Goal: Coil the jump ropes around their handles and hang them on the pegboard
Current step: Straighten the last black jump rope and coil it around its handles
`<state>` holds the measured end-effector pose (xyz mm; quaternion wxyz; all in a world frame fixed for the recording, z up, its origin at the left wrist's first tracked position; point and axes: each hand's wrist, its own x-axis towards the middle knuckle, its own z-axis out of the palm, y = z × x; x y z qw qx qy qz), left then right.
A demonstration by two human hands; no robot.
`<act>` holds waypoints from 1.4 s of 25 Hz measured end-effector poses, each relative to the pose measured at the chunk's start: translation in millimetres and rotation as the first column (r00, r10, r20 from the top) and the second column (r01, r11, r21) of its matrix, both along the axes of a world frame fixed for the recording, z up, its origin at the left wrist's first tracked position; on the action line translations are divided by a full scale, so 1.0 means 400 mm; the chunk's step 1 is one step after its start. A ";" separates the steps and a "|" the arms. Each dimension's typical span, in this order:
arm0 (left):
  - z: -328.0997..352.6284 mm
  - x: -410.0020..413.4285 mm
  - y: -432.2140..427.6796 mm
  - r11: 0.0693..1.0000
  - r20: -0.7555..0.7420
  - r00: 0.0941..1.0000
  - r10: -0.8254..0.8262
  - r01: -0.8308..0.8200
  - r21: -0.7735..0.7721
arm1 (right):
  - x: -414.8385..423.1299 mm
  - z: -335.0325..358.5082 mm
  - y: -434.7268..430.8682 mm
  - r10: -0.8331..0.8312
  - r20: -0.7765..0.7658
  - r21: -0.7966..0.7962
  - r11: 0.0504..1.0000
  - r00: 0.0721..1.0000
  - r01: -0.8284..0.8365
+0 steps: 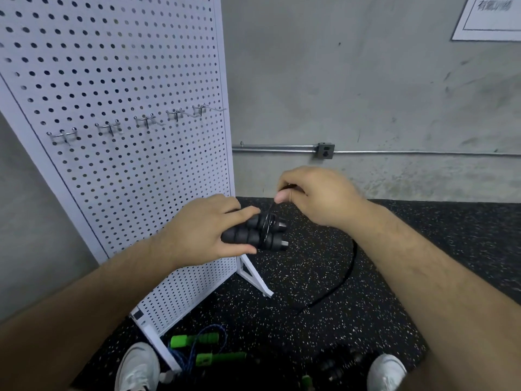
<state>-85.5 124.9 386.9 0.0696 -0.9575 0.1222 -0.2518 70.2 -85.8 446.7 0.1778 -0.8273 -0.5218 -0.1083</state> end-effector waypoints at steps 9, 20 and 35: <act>0.076 -0.026 -0.041 0.975 0.097 0.981 0.167 -0.149 -0.166 | -0.080 -0.133 0.051 0.060 -0.620 -0.004 0.997 0.783 -0.079; 0.030 0.019 0.100 0.953 0.069 0.954 0.293 -0.297 0.053 | -0.215 -0.058 0.035 0.100 -0.473 -0.051 0.989 0.875 -0.141; 0.019 -0.025 -0.035 0.981 -0.149 0.989 -0.022 -0.007 -0.195 | 0.021 -0.033 -0.004 0.205 -0.140 0.105 0.976 0.969 -0.192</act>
